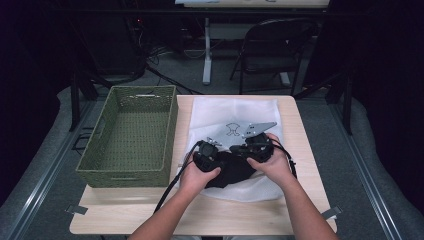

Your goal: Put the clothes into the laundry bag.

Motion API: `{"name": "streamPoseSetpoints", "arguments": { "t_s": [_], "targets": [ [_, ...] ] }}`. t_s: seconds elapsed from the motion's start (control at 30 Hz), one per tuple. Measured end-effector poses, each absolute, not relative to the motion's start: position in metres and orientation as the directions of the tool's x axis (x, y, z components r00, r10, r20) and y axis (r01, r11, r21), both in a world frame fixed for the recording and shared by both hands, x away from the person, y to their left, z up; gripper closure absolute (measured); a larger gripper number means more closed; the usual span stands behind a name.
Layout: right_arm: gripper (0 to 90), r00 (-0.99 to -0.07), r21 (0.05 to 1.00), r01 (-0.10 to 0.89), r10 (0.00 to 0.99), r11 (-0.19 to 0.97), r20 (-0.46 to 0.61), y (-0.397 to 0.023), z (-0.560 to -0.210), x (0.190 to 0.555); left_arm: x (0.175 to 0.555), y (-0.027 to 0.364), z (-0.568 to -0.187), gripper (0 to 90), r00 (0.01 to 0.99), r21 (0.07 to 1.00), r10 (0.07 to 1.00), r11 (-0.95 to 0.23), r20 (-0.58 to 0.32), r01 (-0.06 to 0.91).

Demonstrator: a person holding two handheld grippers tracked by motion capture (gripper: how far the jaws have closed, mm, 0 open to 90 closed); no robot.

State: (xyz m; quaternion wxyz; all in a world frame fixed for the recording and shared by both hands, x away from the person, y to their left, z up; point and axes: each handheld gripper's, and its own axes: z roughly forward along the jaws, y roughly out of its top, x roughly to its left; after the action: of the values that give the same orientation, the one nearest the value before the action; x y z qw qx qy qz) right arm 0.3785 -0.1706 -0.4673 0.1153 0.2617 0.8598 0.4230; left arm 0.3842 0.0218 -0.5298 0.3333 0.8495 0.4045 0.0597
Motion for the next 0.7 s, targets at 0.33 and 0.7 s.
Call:
{"name": "streamPoseSetpoints", "arguments": {
  "t_s": [0.33,0.7],
  "targets": [
    [89.3,-0.834,0.788,0.352,0.551,0.505,0.019,-0.171,-0.467,0.378,0.365,0.037,-0.512,52.5,0.694,0.667,0.703,-0.443,-0.156,0.599],
    [89.3,-0.834,0.786,0.353,0.552,0.508,0.019,-0.171,-0.467,0.379,0.347,0.057,-0.503,48.2,0.698,0.653,0.698,-0.456,-0.159,0.605]
  ]
}}
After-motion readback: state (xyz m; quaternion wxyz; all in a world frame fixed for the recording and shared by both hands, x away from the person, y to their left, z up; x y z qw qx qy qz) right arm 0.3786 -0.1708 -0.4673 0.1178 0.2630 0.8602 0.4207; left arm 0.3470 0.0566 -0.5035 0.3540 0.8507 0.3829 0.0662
